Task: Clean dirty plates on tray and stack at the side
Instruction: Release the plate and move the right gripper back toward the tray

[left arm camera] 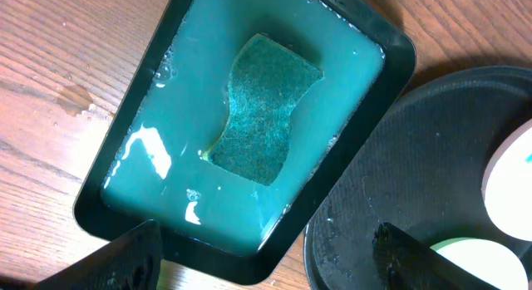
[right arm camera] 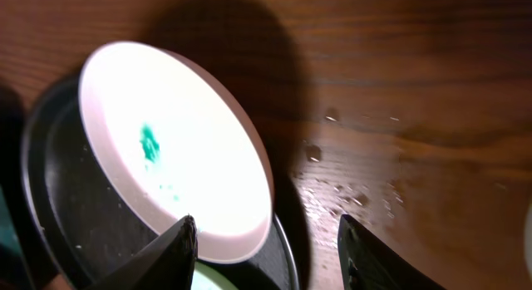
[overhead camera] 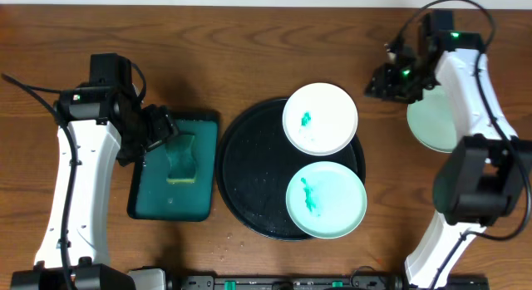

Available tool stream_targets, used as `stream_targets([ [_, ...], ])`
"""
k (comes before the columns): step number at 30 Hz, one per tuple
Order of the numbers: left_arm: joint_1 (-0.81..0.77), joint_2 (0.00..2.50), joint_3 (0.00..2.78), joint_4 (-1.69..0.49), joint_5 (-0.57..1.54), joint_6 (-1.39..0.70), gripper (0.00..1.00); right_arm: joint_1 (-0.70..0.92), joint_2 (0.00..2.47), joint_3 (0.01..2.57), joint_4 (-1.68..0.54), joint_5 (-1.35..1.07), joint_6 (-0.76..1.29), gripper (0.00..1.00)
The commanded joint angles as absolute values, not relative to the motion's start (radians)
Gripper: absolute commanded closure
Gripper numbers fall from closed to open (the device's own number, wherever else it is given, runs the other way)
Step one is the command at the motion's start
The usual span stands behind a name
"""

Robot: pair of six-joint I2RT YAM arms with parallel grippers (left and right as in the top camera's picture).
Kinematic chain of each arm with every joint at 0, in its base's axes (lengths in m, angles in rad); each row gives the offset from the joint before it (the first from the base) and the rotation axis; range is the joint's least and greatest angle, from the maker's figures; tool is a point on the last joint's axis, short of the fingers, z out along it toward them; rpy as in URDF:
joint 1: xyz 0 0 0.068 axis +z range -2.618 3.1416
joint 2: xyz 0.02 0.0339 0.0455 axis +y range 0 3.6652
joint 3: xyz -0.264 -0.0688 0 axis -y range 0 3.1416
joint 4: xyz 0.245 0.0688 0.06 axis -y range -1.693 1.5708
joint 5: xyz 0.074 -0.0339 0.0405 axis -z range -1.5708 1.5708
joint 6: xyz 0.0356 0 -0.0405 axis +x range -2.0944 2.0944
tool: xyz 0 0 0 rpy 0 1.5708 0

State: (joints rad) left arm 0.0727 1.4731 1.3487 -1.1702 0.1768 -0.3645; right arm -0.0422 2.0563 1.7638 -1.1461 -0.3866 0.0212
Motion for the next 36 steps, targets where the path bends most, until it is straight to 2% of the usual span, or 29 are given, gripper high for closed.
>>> stream_targets([
  [1,0.07,1.481,1.339,-1.173,0.164,-0.351,0.19,-0.004,2.116,1.759,-1.131,-0.366,0.004,0.48],
  [9,0.07,1.481,1.339,-1.173,0.164,-0.339,0.19,0.023,2.199,1.759,-1.099,-0.367,0.025,0.5],
  [14,0.07,1.481,1.339,-1.173,0.164,-0.336,0.19,0.034,2.211,1.756,-1.091,-0.367,0.029,0.71],
  [21,0.07,1.481,1.339,-1.179,0.164,-0.333,0.19,0.071,2.211,1.716,-1.019,-0.366,0.061,0.7],
  [24,0.07,1.481,1.339,-1.187,0.164,-0.333,0.19,0.076,2.211,1.665,-0.97,-0.366,0.105,0.87],
  [25,0.07,1.481,1.339,-1.189,0.164,-0.333,0.19,0.075,2.211,1.654,-0.961,-0.366,0.119,0.99],
  [36,0.07,1.481,1.339,-1.188,0.164,-0.333,0.19,0.108,2.106,1.655,-0.98,-0.364,0.103,0.99],
])
